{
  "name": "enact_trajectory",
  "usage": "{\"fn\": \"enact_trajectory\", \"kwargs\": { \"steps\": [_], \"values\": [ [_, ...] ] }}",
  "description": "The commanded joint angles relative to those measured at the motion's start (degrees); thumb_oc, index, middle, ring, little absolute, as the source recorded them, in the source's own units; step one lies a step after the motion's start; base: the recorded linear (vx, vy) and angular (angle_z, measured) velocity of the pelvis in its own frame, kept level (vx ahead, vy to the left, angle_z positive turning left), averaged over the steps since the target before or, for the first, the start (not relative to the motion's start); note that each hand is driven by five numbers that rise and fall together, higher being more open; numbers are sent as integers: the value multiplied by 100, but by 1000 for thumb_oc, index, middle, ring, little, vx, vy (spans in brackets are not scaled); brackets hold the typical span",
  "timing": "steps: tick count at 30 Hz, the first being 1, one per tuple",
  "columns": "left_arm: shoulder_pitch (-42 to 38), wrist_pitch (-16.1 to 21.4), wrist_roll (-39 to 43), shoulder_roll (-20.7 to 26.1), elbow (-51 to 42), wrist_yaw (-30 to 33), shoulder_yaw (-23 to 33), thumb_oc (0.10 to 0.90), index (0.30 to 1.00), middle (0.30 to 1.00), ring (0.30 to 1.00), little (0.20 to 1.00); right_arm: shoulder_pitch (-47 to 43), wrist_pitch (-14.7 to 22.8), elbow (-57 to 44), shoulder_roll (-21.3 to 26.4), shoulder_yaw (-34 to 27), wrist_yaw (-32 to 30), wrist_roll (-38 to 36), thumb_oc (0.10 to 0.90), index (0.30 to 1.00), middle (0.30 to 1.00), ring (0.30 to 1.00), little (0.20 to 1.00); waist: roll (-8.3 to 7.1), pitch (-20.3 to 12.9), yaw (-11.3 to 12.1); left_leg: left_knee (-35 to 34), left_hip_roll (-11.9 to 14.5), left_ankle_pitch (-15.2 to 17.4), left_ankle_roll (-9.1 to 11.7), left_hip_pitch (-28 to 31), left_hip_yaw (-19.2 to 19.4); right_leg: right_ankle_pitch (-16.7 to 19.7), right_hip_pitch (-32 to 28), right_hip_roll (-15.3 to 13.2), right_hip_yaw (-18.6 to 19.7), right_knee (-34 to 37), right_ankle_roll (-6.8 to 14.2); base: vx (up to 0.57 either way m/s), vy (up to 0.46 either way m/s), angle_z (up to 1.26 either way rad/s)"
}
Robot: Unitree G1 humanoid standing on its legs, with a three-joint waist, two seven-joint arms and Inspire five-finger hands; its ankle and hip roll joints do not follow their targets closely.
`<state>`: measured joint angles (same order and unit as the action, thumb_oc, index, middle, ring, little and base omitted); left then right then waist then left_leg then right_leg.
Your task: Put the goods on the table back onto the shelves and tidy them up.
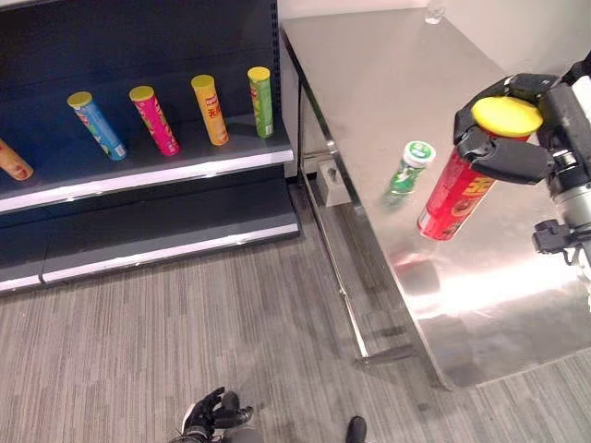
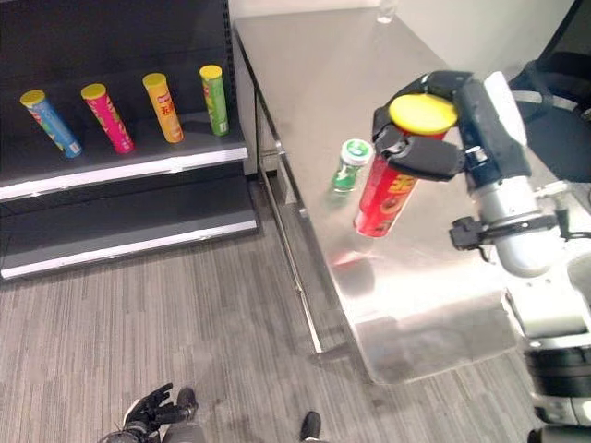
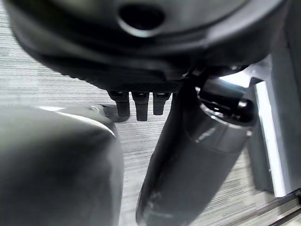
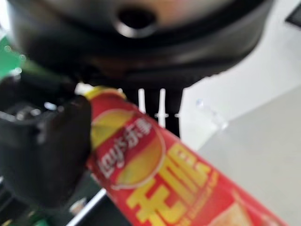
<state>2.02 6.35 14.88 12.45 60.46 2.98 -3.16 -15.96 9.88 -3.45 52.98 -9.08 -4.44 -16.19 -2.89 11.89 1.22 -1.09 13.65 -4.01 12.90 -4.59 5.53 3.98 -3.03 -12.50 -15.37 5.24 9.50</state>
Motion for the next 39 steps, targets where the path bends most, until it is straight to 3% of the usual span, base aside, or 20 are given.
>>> {"fn": "enact_trajectory", "kwargs": {
  "steps": [1,4,5,6,7,9,10,13,15,18,21,22,24,26,30,32,33,34,38,39],
  "values": [
    [-181,332,-223,613,-332,147,-42,800,900,900,900,900,-1013,563,-391,440,-81,-425,208,400,300,300,300,300,-22,-558,214,24,280,172,100,-172,17,-42,354,-366,155,-182,550,-109,503,23],
    [-235,302,-155,787,-381,169,99,800,900,900,900,900,-1202,574,-534,297,139,-447,264,400,300,300,300,300,-99,-555,251,27,113,227,-29,-179,243,67,556,-447,68,-307,550,-41,297,-20],
    [-227,304,-46,851,-414,158,217,800,900,900,900,900,-1168,565,-621,352,104,-453,301,400,300,300,300,300,-202,-525,238,-95,-155,239,-178,-87,340,-216,561,-136,466,-562,545,29,239,-19],
    [-229,303,-46,855,-416,157,216,800,900,900,900,900,-1164,563,-624,349,98,-453,302,400,300,300,300,300,-215,-535,250,-106,-166,219,-186,-99,355,-210,594,-147,485,-574,547,45,325,16],
    [-218,296,-38,875,-376,156,254,800,900,900,900,900,-1151,562,-628,350,45,-478,325,400,300,300,300,300,-248,-523,280,-157,-260,225,-243,-41,355,-376,564,81,667,-645,512,57,234,30],
    [-102,254,-89,722,-222,77,289,800,900,900,900,900,-1029,556,-866,331,-61,-505,662,400,300,300,300,300,-384,-435,474,-255,-953,256,-594,88,-146,-931,389,1376,1644,-565,47,156,274,74],
    [-85,276,-36,687,-247,88,304,800,900,900,900,900,-1111,541,-969,351,21,-475,705,400,300,300,300,300,-373,-381,533,-276,-1035,254,-625,121,-286,-904,328,1435,1736,-521,41,134,65,183],
    [136,358,226,383,-496,133,276,800,900,900,900,900,-1709,424,-1026,467,866,-287,1025,400,300,300,300,300,-214,-158,728,505,-1355,618,-731,-164,-825,-885,138,1306,1655,-335,42,13,15,129],
    [159,299,327,352,-546,98,192,800,900,900,900,900,-1679,297,-961,527,1024,-220,1060,400,300,300,300,300,-115,-176,688,514,-1135,512,-604,-319,-760,-938,83,1215,1350,-348,77,42,245,190],
    [41,302,69,457,-482,130,129,800,900,900,900,900,-1304,293,-911,471,750,-287,1095,400,300,300,300,300,-176,-279,516,125,-211,42,-281,-877,-621,-1101,215,786,1133,-253,305,108,432,136],
    [53,296,36,498,-479,148,131,800,900,900,900,900,-1138,246,-865,409,662,-318,1079,400,300,300,300,300,-154,-332,478,-36,179,-178,-127,-956,-590,-1163,91,578,1089,-146,402,189,358,-8],
    [46,326,26,582,-599,226,139,800,900,900,900,900,-965,234,-843,332,571,-381,1129,400,300,300,300,300,-89,-389,493,52,480,-382,42,-1091,-687,-1233,-125,304,1021,-68,539,285,523,-52],
    [9,341,13,655,-656,238,135,800,900,900,900,900,-1063,197,-857,170,668,-368,1258,400,300,300,300,300,98,-476,553,431,473,-172,159,-1026,-797,-986,-285,-118,926,-24,550,318,773,-45],
    [-31,343,15,707,-687,250,146,800,900,900,900,900,-1113,187,-820,82,706,-378,1311,400,300,300,300,300,126,-473,549,636,383,-3,157,-1050,-698,-797,-221,-304,904,-24,550,111,514,-81],
    [-117,279,13,996,-767,316,280,800,900,900,900,900,-1490,123,-808,-357,1148,-427,1422,400,300,300,300,300,-22,-463,529,764,43,383,-120,-969,-151,183,339,-721,1042,-45,550,-3,464,-122],
    [-127,247,-64,1079,-672,250,314,800,900,900,900,900,-1435,107,-829,-349,1097,-353,1444,400,300,300,300,300,-108,-501,516,557,-118,377,-234,-788,17,211,441,-455,1438,-189,550,76,438,-7],
    [-84,230,-117,1145,-628,196,349,800,900,900,900,900,-1344,110,-860,-284,955,-341,1417,400,300,300,300,300,-190,-524,537,398,-330,456,-390,-584,130,-75,373,-79,1516,-280,550,103,363,17],
    [-87,230,-117,1148,-628,196,349,800,900,900,900,900,-1342,110,-863,-285,950,-340,1417,400,300,300,300,300,-196,-530,541,381,-336,433,-394,-592,134,-68,392,-83,1521,-284,550,90,352,-7],
    [-108,131,-244,1091,-452,150,356,800,900,900,900,900,-1229,154,-854,-337,843,-373,1388,400,300,300,300,300,-294,-478,508,104,-900,424,-655,-336,113,-596,484,929,1697,-435,391,34,245,0],
    [-136,108,-261,1008,-385,148,355,800,900,900,900,900,-1261,158,-793,-372,848,-443,1396,400,300,300,300,300,-309,-394,554,-29,-1162,470,-770,-181,32,-688,556,1361,1807,-419,241,67,220,8]
  ]
}}
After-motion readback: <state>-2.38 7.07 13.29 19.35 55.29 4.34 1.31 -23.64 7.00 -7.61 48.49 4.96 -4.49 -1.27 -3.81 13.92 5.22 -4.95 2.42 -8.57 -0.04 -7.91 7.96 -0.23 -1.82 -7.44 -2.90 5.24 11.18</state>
